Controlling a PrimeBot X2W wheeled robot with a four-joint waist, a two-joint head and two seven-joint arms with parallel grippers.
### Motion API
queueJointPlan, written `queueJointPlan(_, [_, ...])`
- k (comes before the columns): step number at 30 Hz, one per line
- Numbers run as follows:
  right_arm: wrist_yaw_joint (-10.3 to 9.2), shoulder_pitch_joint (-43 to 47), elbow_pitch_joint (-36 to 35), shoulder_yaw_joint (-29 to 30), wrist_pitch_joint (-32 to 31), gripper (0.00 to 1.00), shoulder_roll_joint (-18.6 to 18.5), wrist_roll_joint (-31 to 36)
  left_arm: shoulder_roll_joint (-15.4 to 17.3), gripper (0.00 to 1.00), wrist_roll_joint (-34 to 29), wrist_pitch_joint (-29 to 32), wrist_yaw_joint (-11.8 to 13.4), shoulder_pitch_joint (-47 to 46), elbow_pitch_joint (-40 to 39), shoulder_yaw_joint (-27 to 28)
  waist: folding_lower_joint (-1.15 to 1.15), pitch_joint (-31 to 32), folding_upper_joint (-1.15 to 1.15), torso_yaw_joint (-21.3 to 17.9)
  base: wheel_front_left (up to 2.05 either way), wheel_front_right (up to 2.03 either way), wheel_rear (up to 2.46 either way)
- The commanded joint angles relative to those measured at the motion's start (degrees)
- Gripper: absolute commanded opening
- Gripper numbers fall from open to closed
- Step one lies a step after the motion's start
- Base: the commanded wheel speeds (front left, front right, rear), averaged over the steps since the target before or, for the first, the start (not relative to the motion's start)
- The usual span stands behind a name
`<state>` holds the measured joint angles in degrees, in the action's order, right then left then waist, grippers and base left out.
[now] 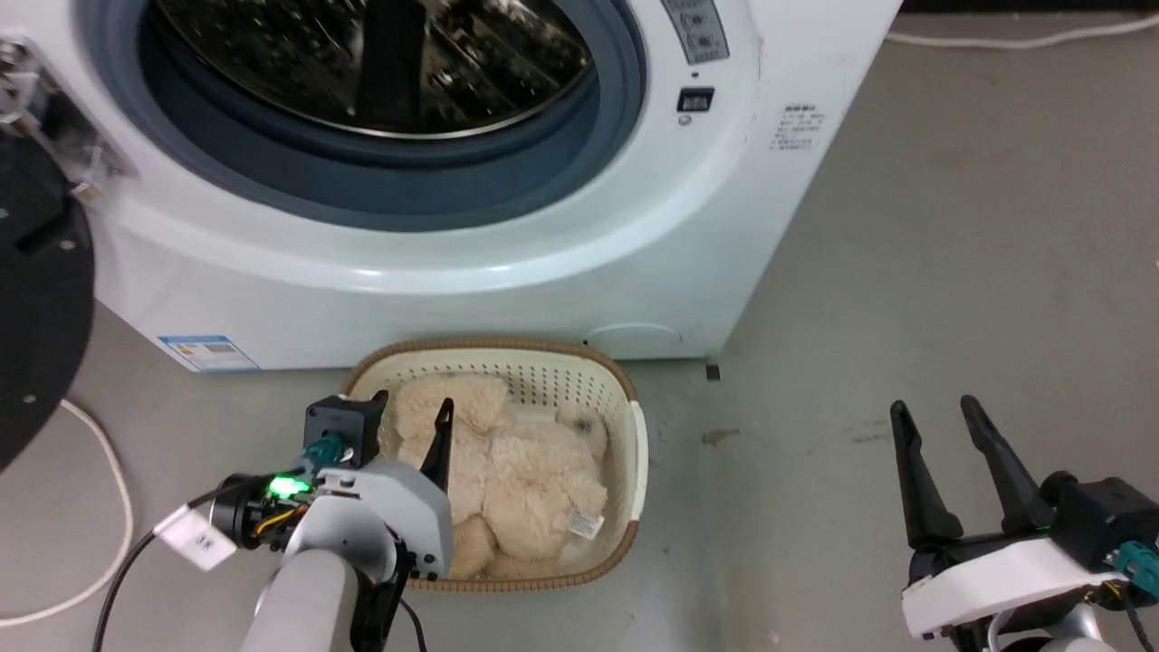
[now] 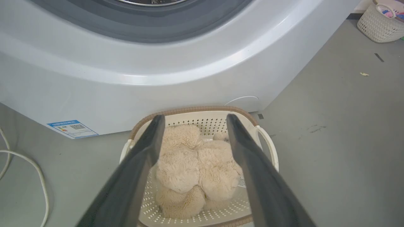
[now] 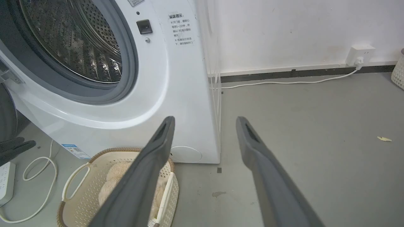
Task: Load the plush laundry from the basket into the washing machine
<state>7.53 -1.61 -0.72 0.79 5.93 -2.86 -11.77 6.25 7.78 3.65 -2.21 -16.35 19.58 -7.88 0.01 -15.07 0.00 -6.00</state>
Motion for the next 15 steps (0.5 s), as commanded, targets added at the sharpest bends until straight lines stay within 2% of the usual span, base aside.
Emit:
queueJointPlan(1, [-0.01,-1.08,-0.57,0.21,0.64,1.00,-0.01,-1.02,0.67,1.00,0.54,1.01,-0.36,-2.19,1.77,-0.83,-0.01,-2.34,0.00,-1.18,0.00,0.00,0.00])
queueJointPlan(15, [-0.02,-1.94,-3.35,0.34,2.54,1.00,-0.01,-6.34,5.08,1.00,1.60,9.93,0.53,-10.30,11.06,-4.78,-0.01,-13.33,0.00,-5.25,0.00,0.00,0.00])
